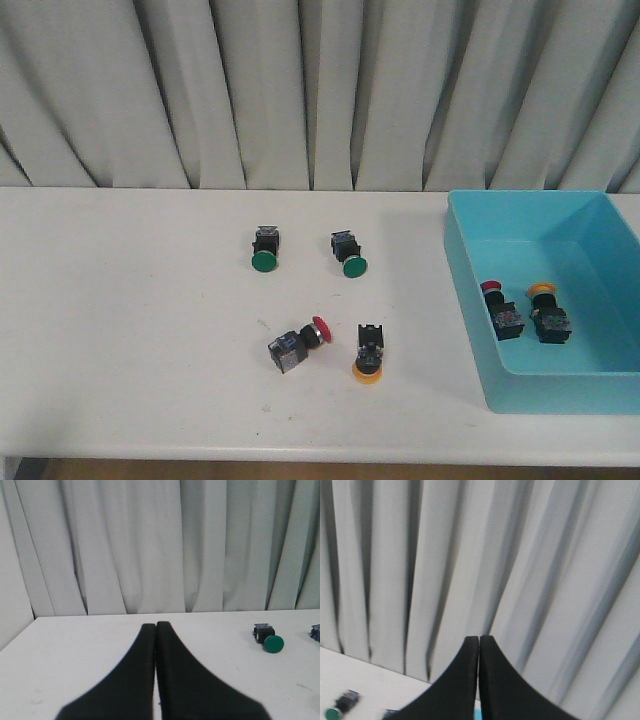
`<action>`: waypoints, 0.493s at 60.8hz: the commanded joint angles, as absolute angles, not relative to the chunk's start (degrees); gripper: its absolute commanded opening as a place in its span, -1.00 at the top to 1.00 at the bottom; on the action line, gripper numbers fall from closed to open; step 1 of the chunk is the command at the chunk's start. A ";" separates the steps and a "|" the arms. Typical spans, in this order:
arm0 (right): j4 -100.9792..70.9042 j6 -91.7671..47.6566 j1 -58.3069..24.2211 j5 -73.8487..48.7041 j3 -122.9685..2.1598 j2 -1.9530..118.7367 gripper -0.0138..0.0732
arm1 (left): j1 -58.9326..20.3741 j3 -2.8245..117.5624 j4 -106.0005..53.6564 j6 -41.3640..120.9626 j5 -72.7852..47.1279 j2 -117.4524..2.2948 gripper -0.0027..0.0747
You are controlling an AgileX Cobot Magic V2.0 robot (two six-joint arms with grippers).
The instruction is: Pick red and yellow buttons and place in box
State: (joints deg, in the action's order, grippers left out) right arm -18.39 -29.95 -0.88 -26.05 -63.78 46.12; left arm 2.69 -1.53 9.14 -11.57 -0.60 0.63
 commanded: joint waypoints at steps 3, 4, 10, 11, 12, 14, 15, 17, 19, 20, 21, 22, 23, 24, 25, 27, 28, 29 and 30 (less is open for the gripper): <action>-6.46 -19.39 -0.92 -21.87 -63.76 45.26 0.69 | 2.87 -4.21 8.64 -11.84 3.26 1.49 0.95; -4.71 -16.41 -0.92 -21.27 -62.76 44.81 0.69 | 2.87 -4.21 8.64 -11.84 3.26 1.49 0.95; 2.99 -5.39 -0.92 -14.53 -55.37 41.92 0.69 | 2.87 -4.21 8.64 -11.84 3.26 1.49 0.95; 4.43 -4.19 -0.92 -13.62 -53.41 41.21 0.69 | 2.87 -4.21 8.64 -11.84 3.26 1.49 0.95; 5.24 -3.57 -0.92 -12.29 -52.07 40.71 0.69 | 2.87 -4.21 8.64 -11.84 3.26 1.49 0.95; 6.58 -2.49 -0.92 -10.29 -48.63 39.42 0.69 | 2.87 -4.21 8.64 -11.84 3.26 1.49 0.95; 6.77 -2.28 -0.92 -9.58 -47.22 38.89 0.69 | 2.87 -4.21 8.64 -11.84 3.26 1.49 0.95; 6.76 -2.01 -0.92 -8.08 -43.60 37.48 0.69 | 2.87 -4.21 8.64 -11.84 3.26 1.49 0.95; 5.96 -2.01 -0.92 -7.03 -40.63 36.24 0.69 | 2.87 -4.21 8.64 -11.84 3.26 1.49 0.95; 5.54 -2.01 -0.92 -6.33 -38.34 35.22 0.69 | 2.87 -4.21 8.64 -11.84 3.26 1.49 0.95; 5.00 -2.01 -0.92 -5.80 -36.81 34.48 0.69 | 2.87 -4.21 8.64 -11.84 3.26 1.49 0.95; 4.66 -2.01 -0.92 -5.16 -34.50 33.29 0.69 | 2.87 -4.21 8.64 -11.84 3.26 1.49 0.95; 4.28 -2.01 -0.92 -4.75 -32.97 32.43 0.69 | 2.87 -4.21 8.64 -11.84 3.26 1.49 0.95; 4.15 -2.01 -0.92 -4.27 -30.72 31.08 0.69 | 2.87 -4.21 8.64 -11.84 3.26 1.49 0.95; 4.15 -2.01 -0.92 -3.71 -29.24 30.14 0.69 | 2.87 -4.21 8.64 -11.84 3.26 1.49 0.95; 4.15 -2.01 -0.92 -2.90 -25.70 27.70 0.69 | 2.87 -4.21 8.64 -11.84 3.26 1.49 0.95; 4.15 -2.01 -0.92 -2.49 -23.69 26.17 0.69 | 2.87 -4.21 8.64 -11.84 3.26 1.49 0.95; 4.15 -2.01 -0.92 -2.21 -22.42 25.15 0.69 | 2.87 -4.21 8.64 -11.84 3.26 1.49 0.95; 4.15 -2.01 -0.92 -1.95 -20.57 23.63 0.69 | 2.87 -4.21 8.64 -11.84 3.26 1.49 0.95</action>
State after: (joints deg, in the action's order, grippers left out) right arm 4.29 -2.20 -0.88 -8.98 -26.48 29.36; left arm 2.69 -1.53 9.14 -11.57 -0.67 0.63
